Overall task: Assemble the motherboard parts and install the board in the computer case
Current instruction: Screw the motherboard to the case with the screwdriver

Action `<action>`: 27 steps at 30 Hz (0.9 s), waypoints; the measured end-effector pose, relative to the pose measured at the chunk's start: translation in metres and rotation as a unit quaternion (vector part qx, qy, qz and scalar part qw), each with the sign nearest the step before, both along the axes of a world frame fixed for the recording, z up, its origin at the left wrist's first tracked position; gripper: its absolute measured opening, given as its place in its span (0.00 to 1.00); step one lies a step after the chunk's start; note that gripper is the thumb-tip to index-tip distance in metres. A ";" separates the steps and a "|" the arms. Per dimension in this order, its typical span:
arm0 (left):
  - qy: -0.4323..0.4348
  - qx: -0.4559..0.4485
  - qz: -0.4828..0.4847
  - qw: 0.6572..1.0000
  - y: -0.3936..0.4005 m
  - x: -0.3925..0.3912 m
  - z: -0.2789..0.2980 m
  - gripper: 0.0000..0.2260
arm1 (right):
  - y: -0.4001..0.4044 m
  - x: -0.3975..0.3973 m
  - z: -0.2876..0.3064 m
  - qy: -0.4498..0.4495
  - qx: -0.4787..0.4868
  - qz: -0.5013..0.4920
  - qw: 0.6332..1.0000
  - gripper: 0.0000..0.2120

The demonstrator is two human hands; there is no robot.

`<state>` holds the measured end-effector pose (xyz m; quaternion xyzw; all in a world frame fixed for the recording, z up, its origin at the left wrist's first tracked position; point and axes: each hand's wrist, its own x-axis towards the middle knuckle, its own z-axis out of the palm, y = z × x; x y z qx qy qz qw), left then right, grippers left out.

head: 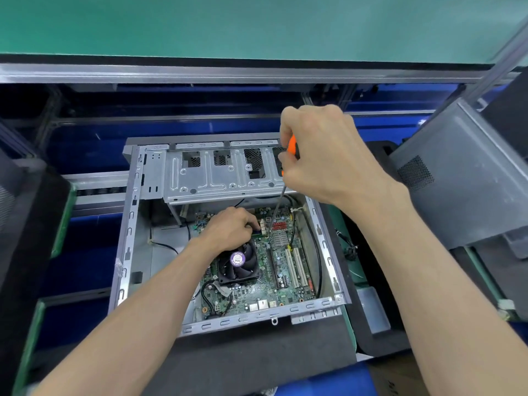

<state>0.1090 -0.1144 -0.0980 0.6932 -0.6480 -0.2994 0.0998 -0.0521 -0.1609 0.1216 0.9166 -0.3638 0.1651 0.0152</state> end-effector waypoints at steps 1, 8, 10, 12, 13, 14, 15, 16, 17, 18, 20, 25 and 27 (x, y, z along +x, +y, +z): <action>-0.004 0.003 0.003 1.000 0.001 0.000 0.000 0.15 | -0.001 0.001 0.000 0.020 -0.029 -0.033 0.999 0.06; -0.030 -0.043 -0.001 0.999 0.003 -0.003 -0.003 0.14 | -0.005 0.006 0.011 0.033 0.064 0.003 0.997 0.08; -0.032 -0.053 -0.005 0.998 0.005 -0.003 -0.004 0.15 | -0.006 0.009 0.009 0.043 0.045 -0.006 0.998 0.05; -0.036 -0.038 -0.027 0.998 0.005 -0.003 -0.005 0.17 | -0.004 0.011 0.007 0.061 -0.015 -0.043 0.997 0.12; -0.040 -0.022 -0.040 0.998 0.005 -0.003 -0.007 0.18 | -0.002 0.011 0.009 0.067 -0.031 -0.061 0.995 0.17; -0.042 -0.005 -0.052 0.998 0.004 -0.003 -0.008 0.18 | -0.002 0.011 0.011 0.068 -0.030 -0.063 0.995 0.18; -0.043 0.011 -0.062 0.997 0.003 -0.003 -0.009 0.18 | -0.001 0.011 0.014 0.066 -0.011 -0.052 0.996 0.16; -0.042 0.021 -0.069 0.996 0.002 -0.003 -0.009 0.18 | -0.002 0.011 0.016 0.061 0.020 -0.035 0.997 0.09; -0.040 0.028 -0.074 0.996 0.001 -0.004 -0.008 0.19 | -0.003 0.010 0.017 0.056 0.051 -0.018 0.997 0.05; -0.037 0.033 -0.077 0.996 0.000 -0.004 -0.007 0.19 | -0.002 0.010 0.019 0.059 0.079 -0.010 0.995 0.08; -0.032 0.046 -0.082 0.995 -0.001 -0.005 -0.005 0.20 | -0.001 0.011 0.017 0.062 0.082 -0.011 0.995 0.05; -0.050 0.072 -0.099 0.991 -0.002 -0.006 0.004 0.26 | 0.004 0.012 0.020 0.076 0.017 -0.045 0.996 0.14; -0.058 0.069 -0.106 0.990 -0.002 -0.008 0.004 0.26 | 0.004 0.011 0.023 0.062 0.080 -0.008 0.995 0.07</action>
